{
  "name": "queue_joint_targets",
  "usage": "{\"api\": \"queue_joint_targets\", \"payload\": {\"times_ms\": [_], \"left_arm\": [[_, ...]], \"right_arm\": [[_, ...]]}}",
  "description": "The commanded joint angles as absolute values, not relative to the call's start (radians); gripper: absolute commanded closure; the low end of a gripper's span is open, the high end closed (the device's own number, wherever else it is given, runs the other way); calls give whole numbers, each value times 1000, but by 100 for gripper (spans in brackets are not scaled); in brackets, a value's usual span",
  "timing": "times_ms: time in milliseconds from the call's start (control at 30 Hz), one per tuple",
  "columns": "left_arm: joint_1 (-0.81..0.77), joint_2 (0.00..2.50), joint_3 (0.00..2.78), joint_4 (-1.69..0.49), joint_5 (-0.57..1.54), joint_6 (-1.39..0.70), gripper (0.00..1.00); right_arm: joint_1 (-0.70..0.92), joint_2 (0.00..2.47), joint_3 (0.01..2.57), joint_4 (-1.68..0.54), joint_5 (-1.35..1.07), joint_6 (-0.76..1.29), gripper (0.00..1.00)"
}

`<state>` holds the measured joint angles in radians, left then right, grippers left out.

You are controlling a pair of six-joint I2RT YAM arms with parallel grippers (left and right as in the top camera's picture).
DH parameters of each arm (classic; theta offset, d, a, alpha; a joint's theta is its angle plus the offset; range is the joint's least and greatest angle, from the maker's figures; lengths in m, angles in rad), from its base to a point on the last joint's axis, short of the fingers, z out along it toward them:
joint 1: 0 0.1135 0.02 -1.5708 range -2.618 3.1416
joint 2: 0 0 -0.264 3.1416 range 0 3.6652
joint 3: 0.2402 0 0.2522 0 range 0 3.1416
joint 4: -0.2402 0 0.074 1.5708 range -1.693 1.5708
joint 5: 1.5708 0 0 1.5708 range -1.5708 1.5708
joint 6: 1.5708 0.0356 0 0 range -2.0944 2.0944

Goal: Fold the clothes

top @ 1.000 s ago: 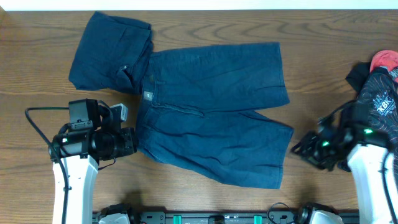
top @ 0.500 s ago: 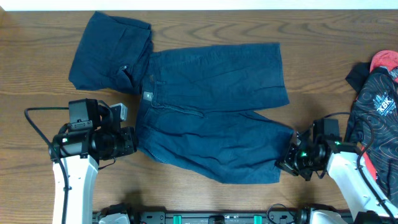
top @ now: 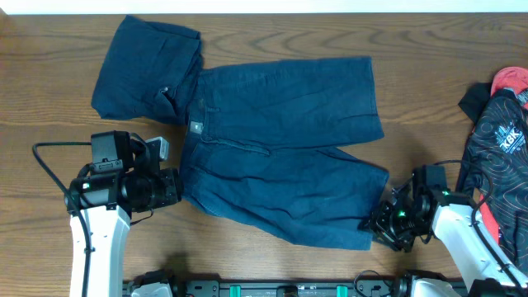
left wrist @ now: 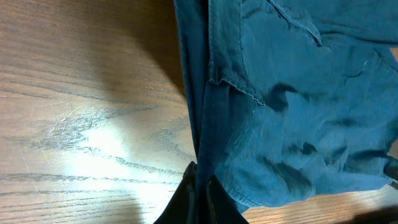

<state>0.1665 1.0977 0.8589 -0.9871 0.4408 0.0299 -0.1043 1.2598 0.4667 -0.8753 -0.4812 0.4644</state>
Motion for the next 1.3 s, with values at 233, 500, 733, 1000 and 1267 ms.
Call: {"api": "queue_joint_targets", "payload": {"times_ms": [233, 500, 733, 1000, 1267], "left_arm": [[167, 1099, 877, -985, 436, 28, 94], [167, 1100, 877, -975, 436, 28, 94], [167, 1113, 877, -975, 436, 28, 94], [167, 1123, 877, -971, 436, 28, 94], [167, 1123, 877, -971, 436, 29, 94]], "right_arm": [[-91, 1261, 502, -1008, -469, 403, 55], [-90, 1261, 427, -939, -450, 469, 70], [-90, 1261, 361, -867, -496, 492, 69], [-91, 1261, 412, -851, -506, 480, 99], [-98, 1261, 650, -1012, -506, 373, 99]]}}
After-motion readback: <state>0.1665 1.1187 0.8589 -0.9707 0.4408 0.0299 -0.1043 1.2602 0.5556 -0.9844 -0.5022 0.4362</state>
